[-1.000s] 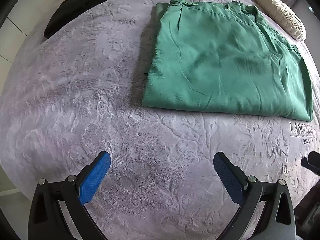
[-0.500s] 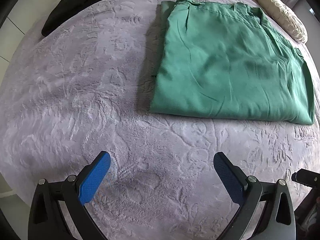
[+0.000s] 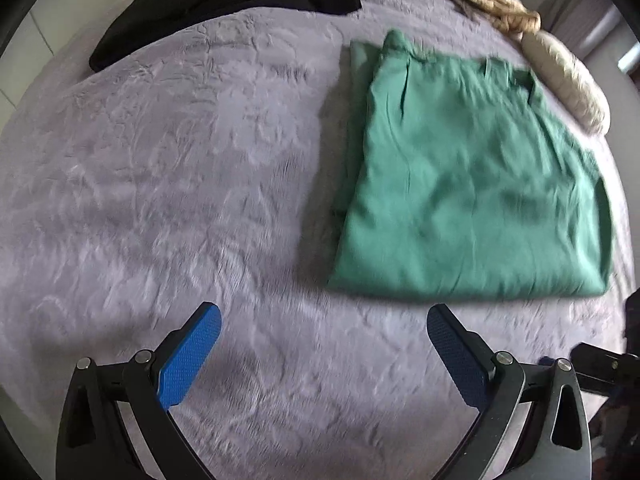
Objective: Fold large clothes
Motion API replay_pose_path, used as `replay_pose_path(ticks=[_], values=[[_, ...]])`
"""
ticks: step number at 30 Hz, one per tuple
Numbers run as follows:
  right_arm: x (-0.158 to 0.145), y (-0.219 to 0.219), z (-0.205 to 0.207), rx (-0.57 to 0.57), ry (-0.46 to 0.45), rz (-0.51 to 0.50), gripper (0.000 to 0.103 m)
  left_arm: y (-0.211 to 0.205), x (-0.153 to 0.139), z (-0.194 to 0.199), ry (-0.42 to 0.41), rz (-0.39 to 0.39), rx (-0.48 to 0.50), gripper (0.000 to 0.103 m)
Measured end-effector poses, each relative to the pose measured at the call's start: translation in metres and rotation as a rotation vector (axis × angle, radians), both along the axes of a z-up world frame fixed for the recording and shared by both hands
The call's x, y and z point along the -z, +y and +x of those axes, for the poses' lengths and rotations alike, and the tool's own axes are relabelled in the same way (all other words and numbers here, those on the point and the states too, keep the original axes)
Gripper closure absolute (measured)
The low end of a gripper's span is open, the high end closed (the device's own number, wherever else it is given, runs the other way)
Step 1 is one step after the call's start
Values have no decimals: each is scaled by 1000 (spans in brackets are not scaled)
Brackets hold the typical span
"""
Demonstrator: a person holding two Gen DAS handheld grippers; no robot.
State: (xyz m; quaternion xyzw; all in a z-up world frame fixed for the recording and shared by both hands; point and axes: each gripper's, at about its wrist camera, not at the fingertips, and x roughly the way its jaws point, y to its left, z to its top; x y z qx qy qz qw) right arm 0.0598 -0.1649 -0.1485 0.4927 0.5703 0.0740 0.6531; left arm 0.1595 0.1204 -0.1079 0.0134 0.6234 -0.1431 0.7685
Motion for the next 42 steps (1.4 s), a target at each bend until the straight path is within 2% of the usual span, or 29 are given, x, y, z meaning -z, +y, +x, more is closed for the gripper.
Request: replay_pose_path(ticks=[5, 10, 16, 18, 20, 21, 22, 23, 25, 30, 34, 36, 38, 39, 40, 42], values=[[16, 13, 32, 32, -97, 102, 10, -4, 6, 13, -19, -73, -22, 0], [49, 26, 54, 88, -119, 202, 10, -14, 21, 14, -5, -140, -51, 0], [52, 35, 64, 185, -153, 218, 10, -11, 25, 30, 8, -226, -47, 0], [51, 35, 63, 218, -153, 222, 10, -11, 24, 36, 24, -284, -31, 0], [53, 35, 63, 248, -148, 233, 19, -13, 24, 42, 47, -332, -20, 0], [54, 36, 65, 251, -139, 241, 42, -14, 23, 45, 52, -354, -17, 0], [57, 37, 66, 248, -125, 252, 78, -17, 23, 48, 56, -375, -10, 0], [59, 37, 67, 247, -120, 264, 93, -19, 23, 50, 64, -388, -4, 0], [56, 34, 68, 242, -145, 272, 95, -25, 25, 58, 93, -422, 5, 0], [12, 23, 75, 177, -293, 234, 95, -45, 33, 88, 203, -581, 39, 0], [-7, 17, 81, 145, -340, 211, 95, -74, 43, 106, 265, -600, 73, 0], [-8, 18, 81, 121, -335, 192, 95, -92, 44, 110, 286, -611, 103, 0], [3, 21, 75, 88, -294, 179, 95, -105, 45, 111, 274, -573, 111, 2], [8, 23, 72, 69, -260, 177, 95, -112, 46, 110, 254, -520, 116, 16], [17, 25, 69, 38, -207, 174, 91, -117, 48, 109, 244, -470, 122, 43], [25, 28, 63, -25, -151, 179, 91, -125, 55, 108, 227, -359, 131, 64]])
